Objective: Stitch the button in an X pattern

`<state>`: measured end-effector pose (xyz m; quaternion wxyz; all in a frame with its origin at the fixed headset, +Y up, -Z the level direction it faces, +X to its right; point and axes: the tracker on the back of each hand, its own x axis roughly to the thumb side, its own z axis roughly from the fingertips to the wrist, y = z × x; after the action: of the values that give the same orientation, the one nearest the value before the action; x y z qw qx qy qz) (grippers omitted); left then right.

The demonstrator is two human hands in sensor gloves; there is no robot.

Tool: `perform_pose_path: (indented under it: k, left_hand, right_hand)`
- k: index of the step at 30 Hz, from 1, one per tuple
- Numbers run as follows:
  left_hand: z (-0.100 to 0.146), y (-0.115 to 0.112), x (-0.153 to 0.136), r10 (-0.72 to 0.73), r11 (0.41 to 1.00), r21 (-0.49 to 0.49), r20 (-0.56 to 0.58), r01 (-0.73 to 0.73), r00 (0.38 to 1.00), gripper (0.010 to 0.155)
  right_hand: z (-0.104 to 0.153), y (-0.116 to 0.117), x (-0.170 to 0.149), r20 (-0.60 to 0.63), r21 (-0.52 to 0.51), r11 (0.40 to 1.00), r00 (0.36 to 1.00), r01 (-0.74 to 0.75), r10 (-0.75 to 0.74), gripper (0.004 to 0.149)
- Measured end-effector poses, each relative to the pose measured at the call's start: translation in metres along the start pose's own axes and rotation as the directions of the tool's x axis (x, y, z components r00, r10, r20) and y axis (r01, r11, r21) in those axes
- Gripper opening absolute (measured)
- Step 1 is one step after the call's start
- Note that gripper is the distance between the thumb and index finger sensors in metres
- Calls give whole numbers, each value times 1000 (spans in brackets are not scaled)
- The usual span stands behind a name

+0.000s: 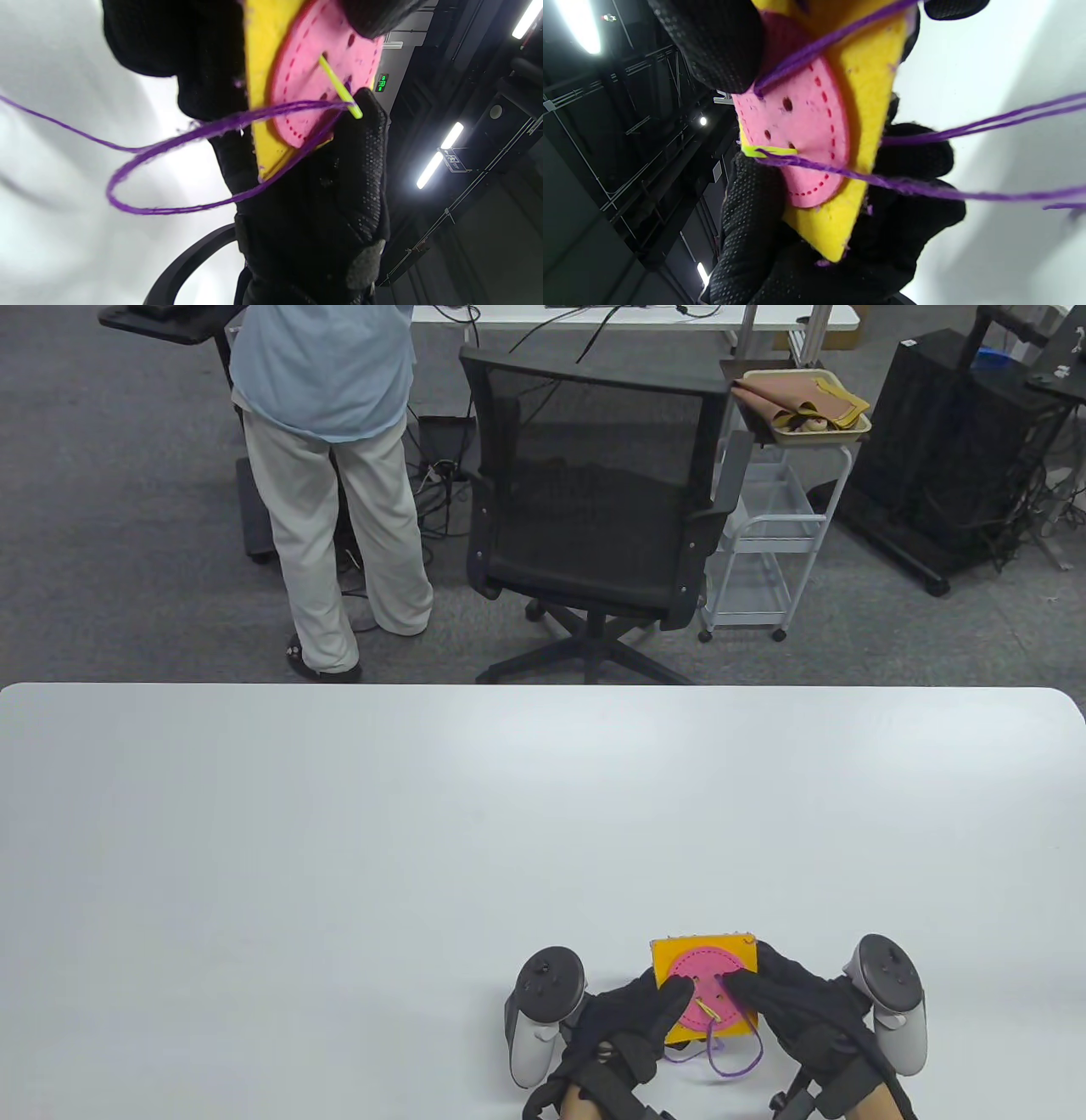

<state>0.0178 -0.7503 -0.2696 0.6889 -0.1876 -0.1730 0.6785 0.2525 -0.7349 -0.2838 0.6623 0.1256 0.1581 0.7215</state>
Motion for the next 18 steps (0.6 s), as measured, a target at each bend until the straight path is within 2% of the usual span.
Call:
perform_pose_path:
  k: [4, 9, 16, 18]
  left_hand:
    - [0, -1, 0, 9, 1000, -12, -5, -9, 1000, 56]
    - [1, 1, -1, 26, 1000, 8, -3, -26, 1000, 65]
    - [7, 12, 0, 12, 996, 94, -36, -9, 999, 68]
    - [12, 15, -1, 1, 988, 154, -87, 13, 996, 68]
  right_hand:
    - [1, 0, 0, 4, -38, 999, 1000, 6, -6, 42]
    - [1, -1, 0, 11, -63, 998, 1000, 25, -25, 41]
    - [4, -7, 1, 20, -91, 993, 997, 77, -75, 41]
    - [5, -9, 1, 24, -97, 991, 995, 95, -93, 41]
